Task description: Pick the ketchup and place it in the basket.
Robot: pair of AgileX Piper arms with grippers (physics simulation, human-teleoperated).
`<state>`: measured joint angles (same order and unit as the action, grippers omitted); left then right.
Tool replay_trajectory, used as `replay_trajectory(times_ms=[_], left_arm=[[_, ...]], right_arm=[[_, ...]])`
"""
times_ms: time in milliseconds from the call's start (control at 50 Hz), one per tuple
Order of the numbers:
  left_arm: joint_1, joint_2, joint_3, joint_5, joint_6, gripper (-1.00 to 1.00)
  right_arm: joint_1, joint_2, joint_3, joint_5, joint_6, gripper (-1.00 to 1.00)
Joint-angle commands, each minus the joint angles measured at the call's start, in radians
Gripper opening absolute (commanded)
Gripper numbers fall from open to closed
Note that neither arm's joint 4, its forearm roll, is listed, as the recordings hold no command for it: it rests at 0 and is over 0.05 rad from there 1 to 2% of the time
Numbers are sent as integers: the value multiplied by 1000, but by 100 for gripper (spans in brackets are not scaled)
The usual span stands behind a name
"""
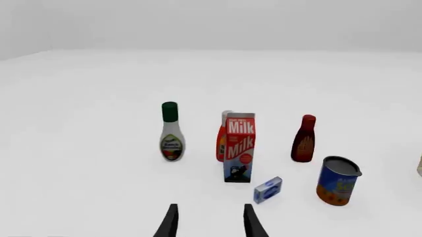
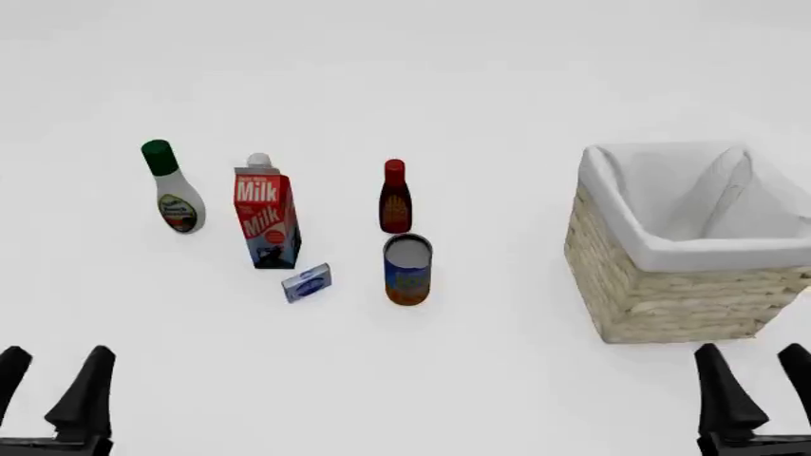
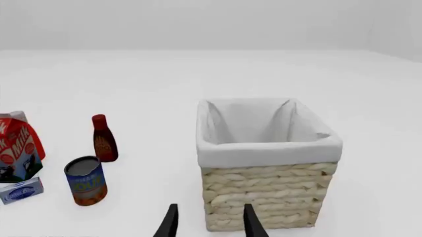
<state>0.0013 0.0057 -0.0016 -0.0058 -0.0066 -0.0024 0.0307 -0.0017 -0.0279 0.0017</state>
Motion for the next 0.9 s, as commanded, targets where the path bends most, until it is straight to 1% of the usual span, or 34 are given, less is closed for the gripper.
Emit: replay_trajectory(times_ms=[20, 40, 60, 80, 100, 120, 140, 160, 180, 200, 240, 260, 280, 320, 340, 360, 400, 420, 440, 480, 500, 520, 540, 580, 600, 680, 720, 740, 760, 780, 820, 840, 880, 900], left_arm=[[33, 93, -4, -64, 1, 100], [26, 243, -7, -163, -13, 100], [40, 256, -18, -173, -1, 100], [35, 311, -34, -194, 22, 100], [35, 315, -34, -198, 22, 100], [34, 324, -40, -202, 45, 100], [34, 353, -48, -217, 42, 100], [43, 406, -53, -246, 62, 100], [43, 452, -74, -257, 57, 100], [37, 450, -86, -246, 68, 100], [40, 503, -127, -232, 90, 100], [37, 514, -159, -205, 65, 100], [37, 513, -160, -204, 65, 100], [39, 540, -207, -174, 96, 100], [39, 539, -207, -173, 96, 100], [40, 548, -234, -150, 102, 100], [39, 573, -277, -116, 93, 100], [33, 623, -306, -98, 61, 100], [32, 641, -321, -88, 60, 100], [32, 641, -322, -88, 60, 100], [21, 604, -350, -52, 80, 100], [11, 610, -422, 3, 92, 100], [11, 610, -423, 5, 92, 100], [3, 653, -463, 16, 83, 100], [-4, 654, -473, 22, 97, 100], [-36, 727, -567, 83, 86, 100], [-29, 738, -599, 96, 128, 100], [-29, 738, -599, 96, 128, 100], [-37, 778, -638, 123, 95, 100], [-18, 802, -657, 131, 124, 100], [-19, 805, -688, 142, 152, 100], [-20, 825, -718, 160, 157, 100], [-36, 866, -761, 191, 138, 100], [-23, 888, -791, 208, 146, 100]], right_arm=[[6, -11, -2, 17, -4, 100], [5, -13, -2, 17, 4, 100], [5, -11, -2, 16, 5, 100], [7, -6, -1, 10, 7, 100], [7, -5, -1, 10, 7, 100], [7, -4, 0, 8, 9, 100], [8, -1, 0, 4, 10, 100], [7, 0, 0, 4, 11, 100], [7, 1, 0, 1, 7, 100], [8, 1, 0, 1, 5, 100], [6, -6, 0, 6, 4, 100], [6, -7, 0, 7, 5, 100], [6, -7, 0, 7, 5, 100], [4, -9, 0, 9, 6, 100], [4, -9, 0, 9, 6, 100], [5, -12, 1, 11, 1, 100], [4, -12, 1, 12, 2, 100], [5, -10, 1, 11, 1, 100], [6, -11, 1, 12, -1, 100], [6, -11, 1, 12, -1, 100], [6, -7, 0, 9, -2, 100], [12, 1, 1, 1, -10, 100], [12, 2, 1, 0, -10, 100], [20, 7, 1, -5, -21, 100], [20, 10, 1, -8, -21, 100], [24, 12, 1, -10, -25, 100], [24, 8, 1, -7, -27, 100], [24, 8, 1, -6, -27, 100], [24, 4, 1, -3, -28, 100], [23, 0, 1, 0, -27, 100], [23, -4, 1, 3, -28, 100], [23, -8, 1, 6, -28, 100], [23, -9, 1, 7, -28, 100], [23, -6, 1, 4, -28, 100]])
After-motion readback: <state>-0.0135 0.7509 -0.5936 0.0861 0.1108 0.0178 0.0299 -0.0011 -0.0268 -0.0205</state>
